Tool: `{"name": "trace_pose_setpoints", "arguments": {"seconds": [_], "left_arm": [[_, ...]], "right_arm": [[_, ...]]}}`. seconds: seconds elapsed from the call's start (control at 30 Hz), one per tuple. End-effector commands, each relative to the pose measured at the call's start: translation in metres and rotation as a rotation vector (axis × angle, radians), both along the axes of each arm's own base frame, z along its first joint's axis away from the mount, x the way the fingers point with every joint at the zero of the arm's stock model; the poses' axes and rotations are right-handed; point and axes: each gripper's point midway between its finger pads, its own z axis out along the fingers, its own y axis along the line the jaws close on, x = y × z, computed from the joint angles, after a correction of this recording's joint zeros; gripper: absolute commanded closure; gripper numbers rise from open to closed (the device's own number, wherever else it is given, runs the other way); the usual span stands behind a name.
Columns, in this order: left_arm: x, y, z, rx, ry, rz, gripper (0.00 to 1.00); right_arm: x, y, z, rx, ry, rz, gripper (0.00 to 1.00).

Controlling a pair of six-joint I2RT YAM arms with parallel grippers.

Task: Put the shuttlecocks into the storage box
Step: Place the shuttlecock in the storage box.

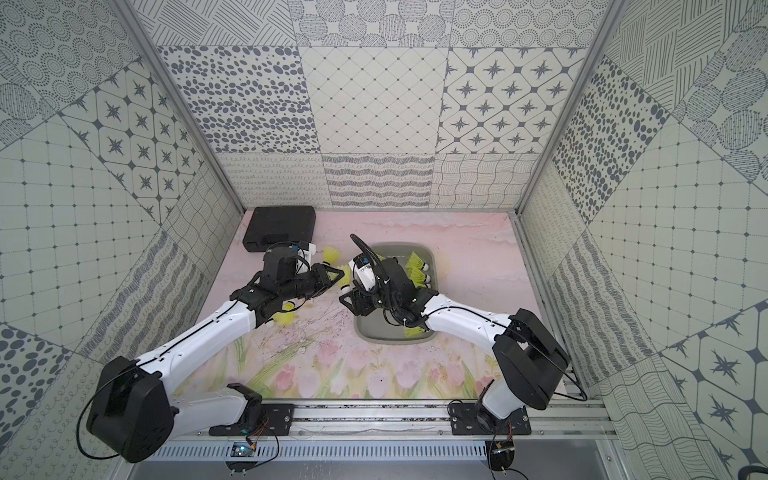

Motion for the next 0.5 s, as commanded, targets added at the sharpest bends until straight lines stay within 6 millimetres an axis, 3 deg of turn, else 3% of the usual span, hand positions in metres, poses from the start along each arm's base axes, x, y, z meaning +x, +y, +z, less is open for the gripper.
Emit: {"name": "trace_pose_setpoints", "arguments": {"seconds": [0.0,0.47], "left_arm": [[0.0058,-0.0028,0.0153,-0.038,-0.053,0.017,0.72],[0.0054,-0.0020,0.0159,-0.055,-0.055,0.033,0.72]], "right_arm": [[0.0113,0.0081,0.0180,0.052,-0.042,-0.035,0.42],[0.0164,0.0147,0.0194,0.067,-0.037,-0.039,0.60]]}}
